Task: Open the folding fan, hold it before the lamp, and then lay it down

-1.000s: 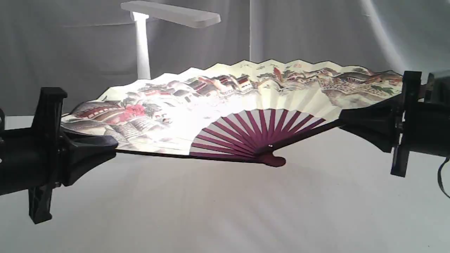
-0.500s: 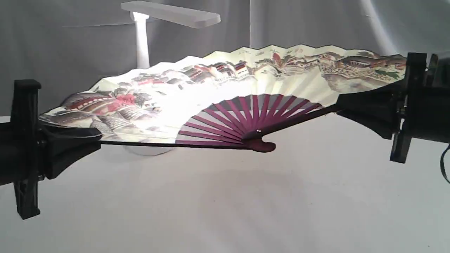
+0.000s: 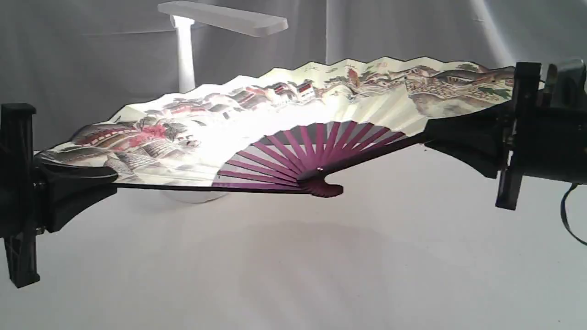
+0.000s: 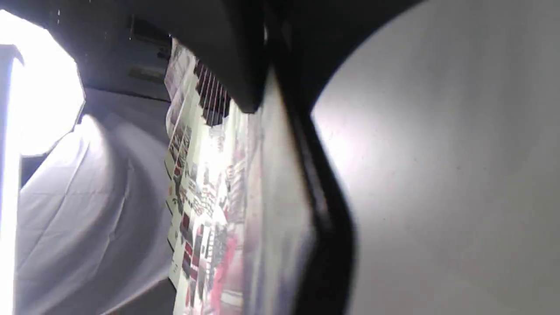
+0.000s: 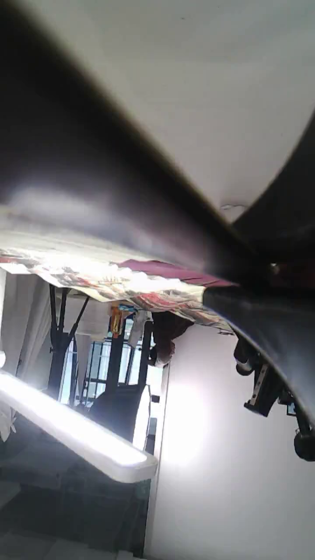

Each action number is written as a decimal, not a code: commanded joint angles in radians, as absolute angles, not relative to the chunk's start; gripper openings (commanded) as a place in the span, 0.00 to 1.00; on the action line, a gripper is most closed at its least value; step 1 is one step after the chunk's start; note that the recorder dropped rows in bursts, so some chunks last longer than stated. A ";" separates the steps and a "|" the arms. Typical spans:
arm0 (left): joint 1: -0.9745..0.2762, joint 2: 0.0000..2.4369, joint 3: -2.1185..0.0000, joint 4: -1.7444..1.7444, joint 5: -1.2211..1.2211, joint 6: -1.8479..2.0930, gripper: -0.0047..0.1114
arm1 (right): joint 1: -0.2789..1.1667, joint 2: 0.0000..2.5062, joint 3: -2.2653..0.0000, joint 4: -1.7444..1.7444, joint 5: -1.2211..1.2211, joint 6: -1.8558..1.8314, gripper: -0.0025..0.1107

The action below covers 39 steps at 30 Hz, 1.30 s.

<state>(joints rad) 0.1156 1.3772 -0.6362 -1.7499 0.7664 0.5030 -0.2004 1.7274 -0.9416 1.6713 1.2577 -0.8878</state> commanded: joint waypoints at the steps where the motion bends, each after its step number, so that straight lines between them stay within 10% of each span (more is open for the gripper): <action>1: 0.140 1.372 -0.635 -1.744 0.608 0.498 0.04 | -0.186 1.712 -0.969 1.744 1.196 -0.908 0.02; 39: 0.140 1.372 -0.708 -1.744 0.722 0.498 0.04 | -0.119 1.714 -1.073 1.744 1.165 -0.829 0.02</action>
